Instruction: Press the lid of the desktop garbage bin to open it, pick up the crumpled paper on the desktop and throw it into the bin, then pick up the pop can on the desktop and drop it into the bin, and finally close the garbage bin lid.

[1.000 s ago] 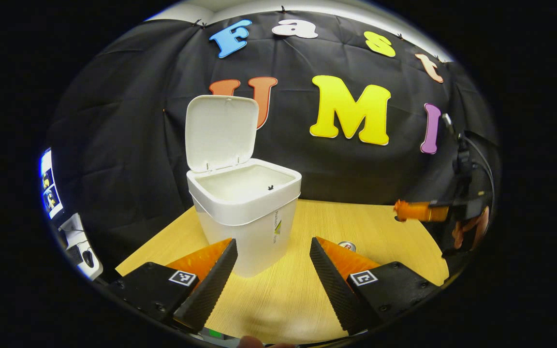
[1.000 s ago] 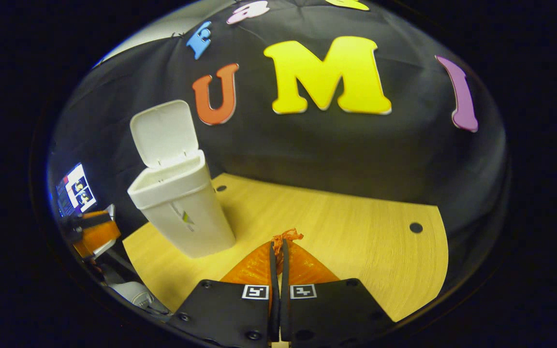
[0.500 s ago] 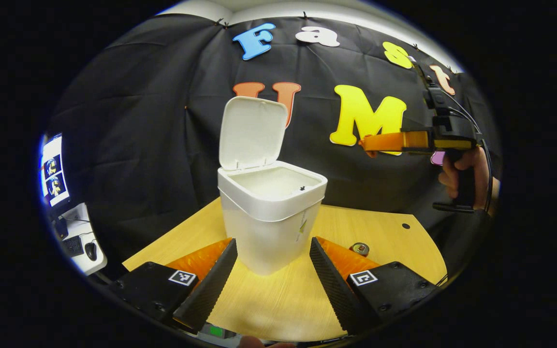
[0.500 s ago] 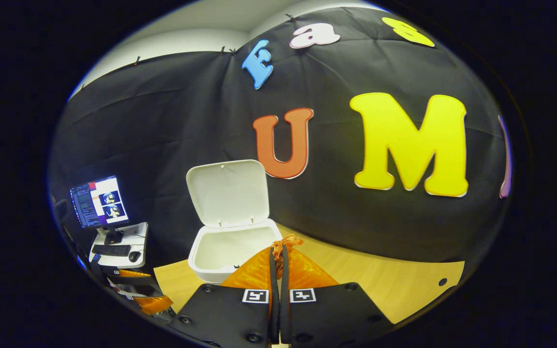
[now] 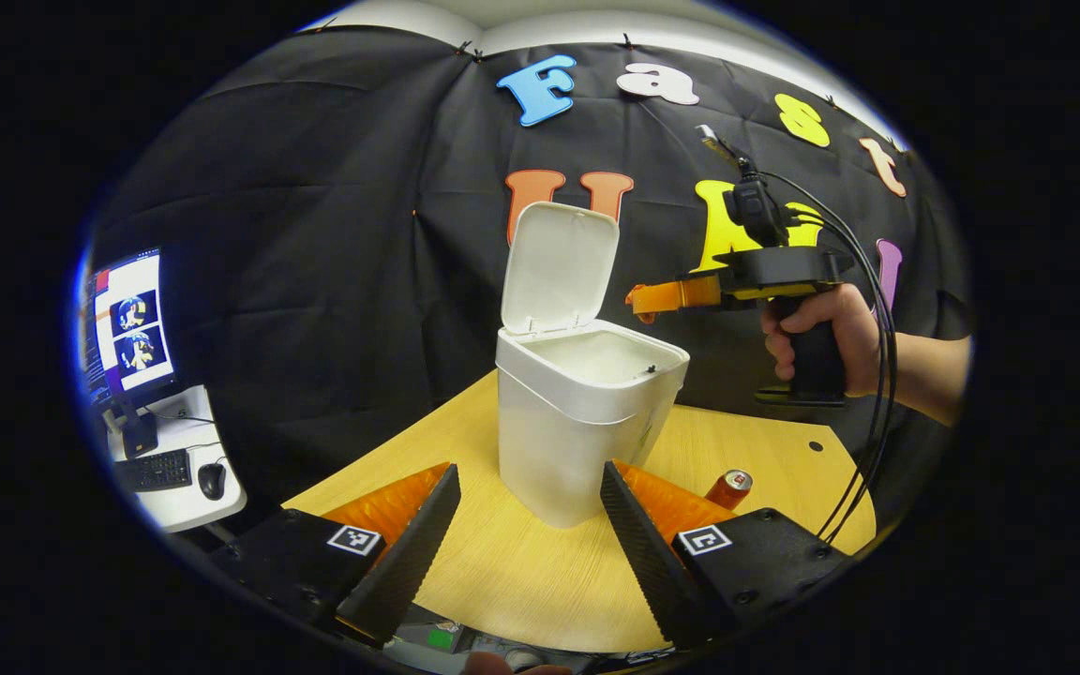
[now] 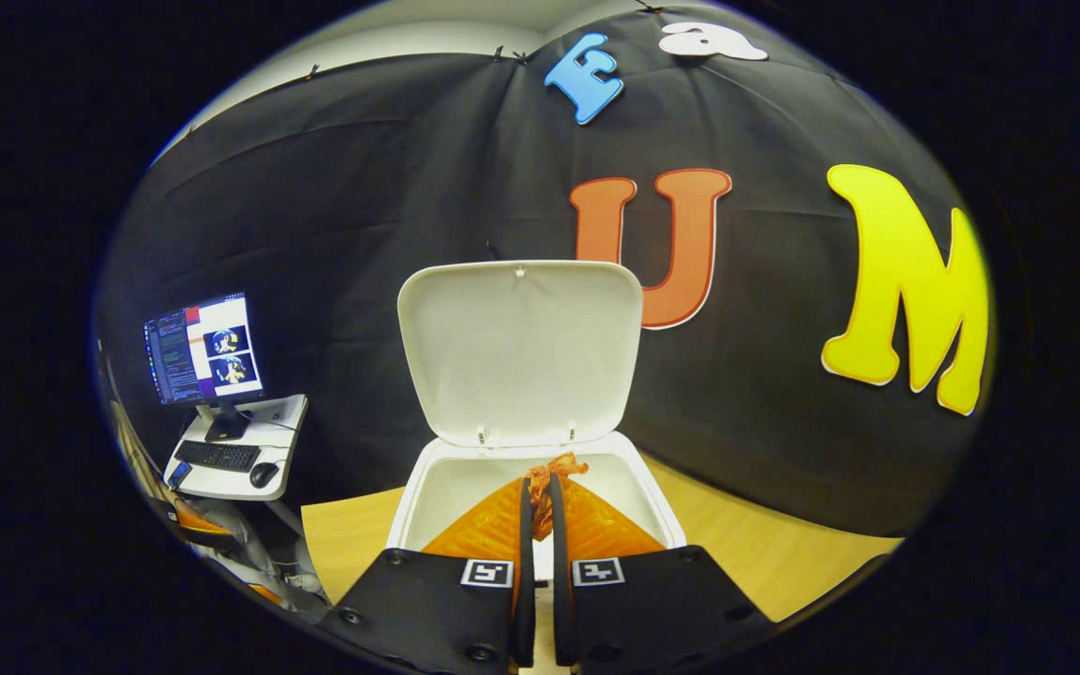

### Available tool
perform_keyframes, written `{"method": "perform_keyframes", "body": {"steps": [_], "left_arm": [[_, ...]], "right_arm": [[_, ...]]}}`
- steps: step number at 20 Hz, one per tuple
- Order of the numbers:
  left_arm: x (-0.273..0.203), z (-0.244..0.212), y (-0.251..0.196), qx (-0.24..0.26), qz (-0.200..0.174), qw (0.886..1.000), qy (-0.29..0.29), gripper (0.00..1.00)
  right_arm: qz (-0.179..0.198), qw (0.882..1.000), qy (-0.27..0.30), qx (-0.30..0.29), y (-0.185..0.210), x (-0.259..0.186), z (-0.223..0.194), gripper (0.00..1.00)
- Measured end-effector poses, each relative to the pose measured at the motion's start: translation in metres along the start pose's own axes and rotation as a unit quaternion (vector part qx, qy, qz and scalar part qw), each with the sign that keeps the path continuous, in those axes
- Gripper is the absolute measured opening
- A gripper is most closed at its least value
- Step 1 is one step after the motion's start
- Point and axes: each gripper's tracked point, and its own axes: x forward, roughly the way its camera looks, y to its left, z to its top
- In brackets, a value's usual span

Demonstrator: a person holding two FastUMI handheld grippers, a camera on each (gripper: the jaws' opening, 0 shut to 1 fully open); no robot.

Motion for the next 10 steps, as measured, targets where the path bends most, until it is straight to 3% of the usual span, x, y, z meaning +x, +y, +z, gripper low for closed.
{"method": "perform_keyframes", "body": {"steps": [5,9,10], "left_arm": [[-0.002,0.003,-0.005,0.005,-0.012,1.000,-0.002,0.99],[0.003,0.006,-0.015,0.015,-0.036,0.999,-0.009,0.99],[0.003,0.005,-0.019,0.018,-0.042,0.999,-0.010,0.99]], "right_arm": [[0.000,1.000,0.001,0.003,0.005,0.007,-0.005,0.30],[-0.009,1.000,0.004,0.001,-0.003,-0.002,-0.010,0.75],[-0.013,1.000,0.001,0.005,-0.006,-0.004,-0.010,0.77]]}}
